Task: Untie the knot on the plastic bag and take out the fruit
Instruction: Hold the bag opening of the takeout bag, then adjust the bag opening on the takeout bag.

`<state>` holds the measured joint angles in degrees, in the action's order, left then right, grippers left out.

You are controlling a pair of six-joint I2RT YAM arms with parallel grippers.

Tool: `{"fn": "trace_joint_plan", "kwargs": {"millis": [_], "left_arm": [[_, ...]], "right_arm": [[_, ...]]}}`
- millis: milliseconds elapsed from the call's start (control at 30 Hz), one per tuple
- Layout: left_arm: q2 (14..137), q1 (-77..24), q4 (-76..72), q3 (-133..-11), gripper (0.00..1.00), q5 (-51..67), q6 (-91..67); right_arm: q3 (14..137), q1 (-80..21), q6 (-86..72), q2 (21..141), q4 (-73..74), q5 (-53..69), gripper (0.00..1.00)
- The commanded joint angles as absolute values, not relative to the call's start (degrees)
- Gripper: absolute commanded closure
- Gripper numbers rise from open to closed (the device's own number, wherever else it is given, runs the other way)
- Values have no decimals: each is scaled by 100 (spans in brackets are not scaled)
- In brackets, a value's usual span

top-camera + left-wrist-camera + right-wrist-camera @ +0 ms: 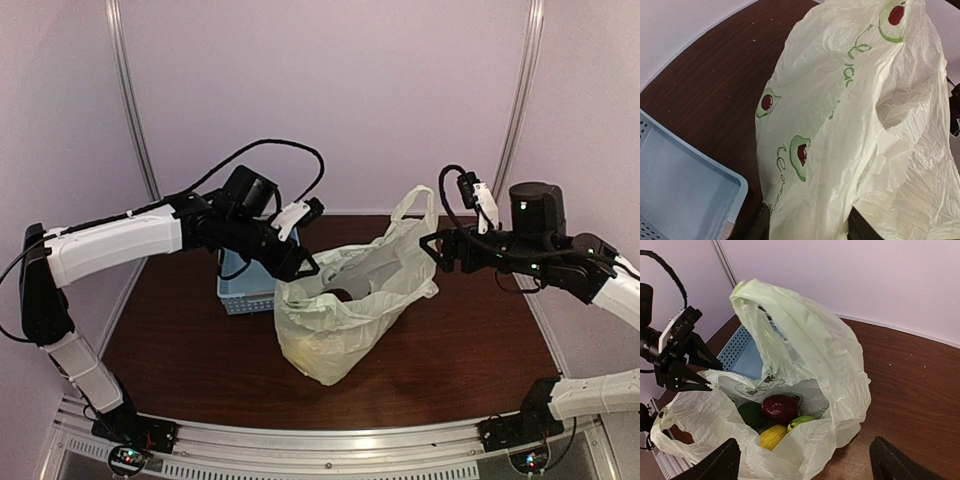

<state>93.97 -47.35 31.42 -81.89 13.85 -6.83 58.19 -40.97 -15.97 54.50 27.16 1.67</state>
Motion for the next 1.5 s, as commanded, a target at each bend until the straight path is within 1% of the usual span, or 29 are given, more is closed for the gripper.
{"fn": "trace_joint_plan", "kwargs": {"millis": [0,133,200,267,333,533,767,800,900,1000,1167,1300,1467], "left_arm": [[9407,-4780,2878,-8128,60,1588,-685],[9412,-4781,2882,-8108,81,1586,-743],[9414,-4781,2856,-8089,88,1582,-778],[9416,-4781,2841,-8071,96,1589,-803],[9408,-4781,2825,-8052,100,1592,-823],[9347,-4790,2699,-7926,100,1575,-895],[9276,-4790,2405,-7716,100,1668,-1011],[9273,-4790,2361,-7695,100,1668,-1045],[9231,-4786,2160,-7607,100,1620,-1174],[9162,-4790,1931,-7478,100,1440,-1326],[9097,-4790,1699,-7363,100,1029,-1525],[9115,-4774,1621,-7357,100,750,-1611],[9112,-4685,1446,-7347,100,607,-1722]], "right_arm": [[5686,-4655,-1692,5188,2442,421,13],[5681,-5312,-1797,5436,2159,188,25],[5762,-5641,-1799,5768,2095,37,28],[5921,-5905,-1785,6191,2104,-281,29],[6126,-6014,-1856,6641,2104,-489,31],[6998,-5996,-2290,7959,2608,-1046,36],[7587,-5824,-2453,8958,2906,-957,37],[7635,-5819,-2452,9100,2932,-1002,37],[7634,-5818,-2518,9434,2943,-963,32],[7401,-5819,-2688,9494,2839,-613,26],[6558,-5977,-3111,9174,2608,-174,21],[6004,-6298,-3509,8804,2554,-18,19],[5223,-6656,-3990,8566,2141,539,21]]}}
